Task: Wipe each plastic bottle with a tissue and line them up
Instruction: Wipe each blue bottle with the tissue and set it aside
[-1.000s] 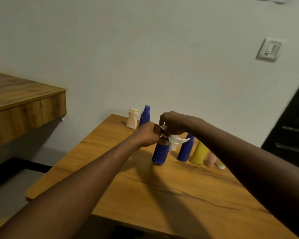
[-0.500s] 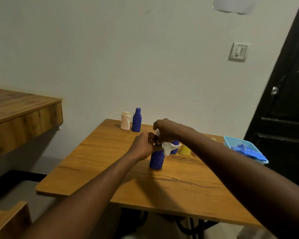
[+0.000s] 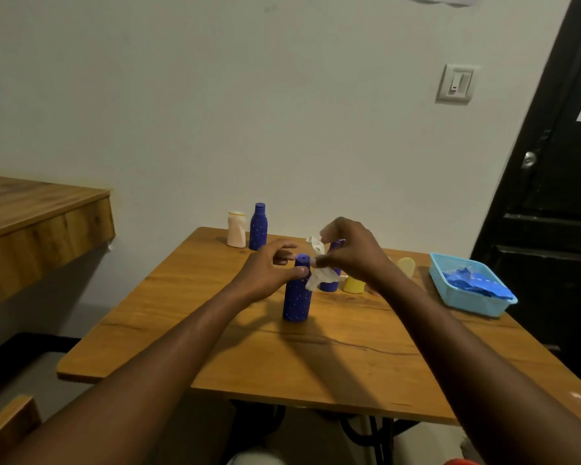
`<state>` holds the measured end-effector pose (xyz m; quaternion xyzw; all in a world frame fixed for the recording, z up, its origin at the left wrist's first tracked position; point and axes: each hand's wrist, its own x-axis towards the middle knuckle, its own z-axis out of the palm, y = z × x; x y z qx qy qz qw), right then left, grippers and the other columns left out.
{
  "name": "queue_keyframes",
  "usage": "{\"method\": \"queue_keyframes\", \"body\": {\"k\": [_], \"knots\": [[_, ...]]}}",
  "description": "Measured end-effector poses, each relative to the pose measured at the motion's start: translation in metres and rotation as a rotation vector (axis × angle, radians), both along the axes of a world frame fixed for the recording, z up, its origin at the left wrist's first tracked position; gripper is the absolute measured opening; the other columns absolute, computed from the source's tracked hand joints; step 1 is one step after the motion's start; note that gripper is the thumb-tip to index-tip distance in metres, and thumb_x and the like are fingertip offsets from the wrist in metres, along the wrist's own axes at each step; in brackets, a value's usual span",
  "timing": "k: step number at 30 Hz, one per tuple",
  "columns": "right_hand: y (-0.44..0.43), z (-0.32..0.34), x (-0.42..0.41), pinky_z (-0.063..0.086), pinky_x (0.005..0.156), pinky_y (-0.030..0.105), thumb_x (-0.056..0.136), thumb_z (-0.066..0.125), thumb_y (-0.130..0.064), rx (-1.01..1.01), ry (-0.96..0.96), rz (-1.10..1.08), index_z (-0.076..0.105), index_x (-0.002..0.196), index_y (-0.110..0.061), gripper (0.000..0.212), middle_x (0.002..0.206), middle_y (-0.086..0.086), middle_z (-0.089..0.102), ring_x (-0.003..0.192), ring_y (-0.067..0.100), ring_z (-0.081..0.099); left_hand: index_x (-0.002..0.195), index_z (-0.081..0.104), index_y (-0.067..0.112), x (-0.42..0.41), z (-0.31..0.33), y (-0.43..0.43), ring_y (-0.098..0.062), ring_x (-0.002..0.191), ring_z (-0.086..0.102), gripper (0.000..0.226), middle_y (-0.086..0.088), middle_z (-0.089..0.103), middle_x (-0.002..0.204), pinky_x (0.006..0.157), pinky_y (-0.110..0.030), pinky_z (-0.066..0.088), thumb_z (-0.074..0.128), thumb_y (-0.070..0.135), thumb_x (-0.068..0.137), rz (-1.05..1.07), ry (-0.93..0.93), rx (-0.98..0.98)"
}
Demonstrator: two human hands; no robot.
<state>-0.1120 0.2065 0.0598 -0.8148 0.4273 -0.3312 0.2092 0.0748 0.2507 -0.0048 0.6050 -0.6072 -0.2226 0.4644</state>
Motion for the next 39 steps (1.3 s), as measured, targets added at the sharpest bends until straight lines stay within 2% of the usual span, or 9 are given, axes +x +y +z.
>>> {"method": "queue_keyframes", "body": {"k": [3, 9, 14, 18, 24, 29, 34, 36, 39], "knots": [[0.000, -0.022, -0.012, 0.062, 0.075, 0.040, 0.070, 0.088, -0.014, -0.018, -0.212, -0.014, 0.063, 0.105, -0.015, 0.044, 0.101, -0.002, 0.065, 0.086, 0.019, 0.066, 0.140, 0.059, 0.031, 0.000, 0.000, 0.001, -0.006, 0.119, 0.058, 0.053, 0.009, 0.065, 0.132, 0.095, -0.028, 0.049, 0.080, 0.028, 0.090, -0.015, -0.031, -0.057], [-0.002, -0.052, -0.006, 0.061, 0.081, 0.033, 0.085, 0.075, -0.008, -0.118, -0.367, 0.000, 0.072, 0.099, -0.015, 0.015, 0.096, -0.004, 0.071, 0.088, 0.008, 0.068, 0.132, 0.068, 0.024, -0.007, -0.008, 0.003, 0.001, 0.111, 0.063, 0.043, 0.012, 0.069, 0.128, 0.092, -0.019, 0.050, 0.079, 0.022, 0.091, -0.032, -0.115, -0.147], [0.001, -0.081, 0.009, 0.054, 0.079, 0.017, 0.091, 0.068, -0.007, -0.224, -0.332, 0.057, 0.072, 0.104, -0.015, 0.016, 0.106, -0.003, 0.070, 0.097, 0.005, 0.062, 0.130, 0.070, 0.019, -0.011, -0.018, 0.004, 0.009, 0.097, 0.062, 0.037, 0.017, 0.066, 0.111, 0.085, -0.011, 0.049, 0.076, 0.019, 0.094, 0.025, -0.085, -0.233], [-0.002, -0.097, 0.018, 0.056, 0.080, 0.021, 0.092, 0.068, -0.009, -0.290, -0.387, 0.035, 0.066, 0.111, -0.019, 0.021, 0.113, -0.007, 0.065, 0.097, 0.001, 0.059, 0.132, 0.069, 0.019, -0.014, -0.026, -0.002, 0.005, 0.100, 0.067, 0.039, 0.015, 0.071, 0.115, 0.080, -0.001, 0.047, 0.076, 0.022, 0.094, 0.054, -0.080, -0.312], [-0.018, -0.128, 0.023, 0.054, 0.080, 0.018, 0.096, 0.062, -0.014, -0.220, -0.450, 0.048, 0.059, 0.120, -0.021, 0.024, 0.114, -0.006, 0.067, 0.102, 0.005, 0.063, 0.124, 0.074, 0.020, -0.014, -0.040, -0.029, 0.003, 0.103, 0.070, 0.033, 0.010, 0.075, 0.115, 0.084, -0.008, 0.052, 0.079, 0.022, 0.092, 0.094, 0.022, -0.402], [-0.042, -0.145, 0.020, 0.053, 0.077, 0.016, 0.093, 0.067, -0.010, -0.164, -0.358, 0.073, 0.063, 0.117, -0.019, 0.026, 0.109, -0.005, 0.068, 0.096, 0.004, 0.063, 0.120, 0.075, 0.013, 0.002, -0.047, -0.056, -0.007, 0.101, 0.073, 0.031, 0.008, 0.076, 0.111, 0.085, -0.021, 0.059, 0.081, 0.019, 0.090, 0.109, 0.188, -0.392], [-0.064, -0.130, 0.025, 0.054, 0.074, 0.012, 0.093, 0.067, -0.012, -0.171, -0.309, 0.106, 0.056, 0.131, -0.022, 0.041, 0.104, -0.008, 0.068, 0.093, 0.002, 0.064, 0.116, 0.076, 0.014, 0.012, -0.056, -0.079, -0.010, 0.099, 0.074, 0.025, 0.009, 0.076, 0.106, 0.084, -0.026, 0.061, 0.078, 0.020, 0.092, 0.112, 0.313, -0.354], [-0.074, -0.120, 0.030, 0.056, 0.082, 0.020, 0.093, 0.067, -0.011, -0.213, -0.275, 0.102, 0.062, 0.127, -0.020, 0.036, 0.111, -0.007, 0.068, 0.097, 0.004, 0.063, 0.114, 0.076, 0.015, 0.016, -0.057, -0.084, -0.013, 0.101, 0.074, 0.022, 0.007, 0.077, 0.105, 0.087, -0.031, 0.062, 0.078, 0.018, 0.092, 0.089, 0.346, -0.340], [-0.085, -0.111, 0.042, 0.058, 0.090, 0.036, 0.092, 0.068, -0.009, -0.255, -0.257, 0.110, 0.068, 0.118, -0.017, 0.027, 0.116, -0.002, 0.069, 0.105, 0.012, 0.063, 0.112, 0.075, 0.017, 0.020, -0.059, -0.088, -0.014, 0.100, 0.075, 0.022, 0.007, 0.078, 0.102, 0.084, -0.028, 0.062, 0.079, 0.020, 0.091, 0.066, 0.386, -0.319]]}}
